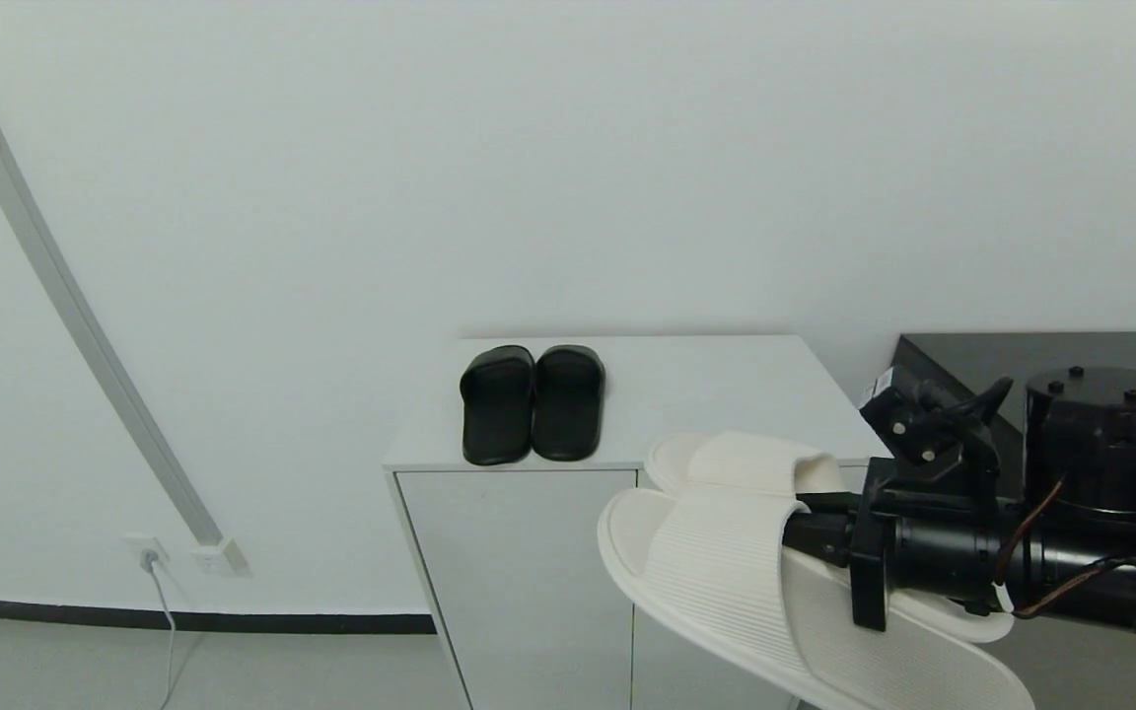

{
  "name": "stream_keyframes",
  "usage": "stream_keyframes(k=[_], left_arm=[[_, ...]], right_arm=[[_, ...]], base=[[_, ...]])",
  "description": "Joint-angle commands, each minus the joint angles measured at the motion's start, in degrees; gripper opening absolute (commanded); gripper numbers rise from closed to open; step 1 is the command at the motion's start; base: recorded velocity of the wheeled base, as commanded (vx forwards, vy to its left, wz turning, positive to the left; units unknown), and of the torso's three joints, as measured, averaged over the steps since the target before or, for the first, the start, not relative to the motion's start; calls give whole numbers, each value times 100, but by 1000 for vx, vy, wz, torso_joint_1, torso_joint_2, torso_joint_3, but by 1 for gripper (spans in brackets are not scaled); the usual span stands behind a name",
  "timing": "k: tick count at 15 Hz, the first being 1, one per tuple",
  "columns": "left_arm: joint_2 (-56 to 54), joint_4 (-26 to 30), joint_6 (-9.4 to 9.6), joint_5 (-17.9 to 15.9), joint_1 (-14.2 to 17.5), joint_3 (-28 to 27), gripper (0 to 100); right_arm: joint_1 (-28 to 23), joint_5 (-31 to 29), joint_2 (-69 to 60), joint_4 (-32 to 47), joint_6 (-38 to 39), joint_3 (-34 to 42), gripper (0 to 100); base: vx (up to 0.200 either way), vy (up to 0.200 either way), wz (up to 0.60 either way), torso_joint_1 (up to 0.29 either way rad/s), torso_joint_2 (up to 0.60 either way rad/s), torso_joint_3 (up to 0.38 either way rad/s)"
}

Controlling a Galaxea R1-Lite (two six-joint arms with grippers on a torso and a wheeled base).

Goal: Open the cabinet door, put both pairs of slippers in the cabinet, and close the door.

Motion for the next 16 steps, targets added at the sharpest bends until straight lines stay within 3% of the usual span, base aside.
stream_keyframes(k=[1, 15, 16], left_arm=[[8, -1, -6, 4, 1, -2, 0], [8, -1, -15, 12, 1, -2, 0], [8, 7, -15, 12, 1, -2, 100]], right_arm=[[8, 6, 58, 7, -2, 10, 0], [316, -3, 164, -11, -424, 344, 0], [307, 6, 164, -11, -441, 361, 0]], base=[[0, 0, 0, -149, 359, 207], [0, 0, 0, -208, 515, 303], [0, 0, 0, -168, 515, 330]])
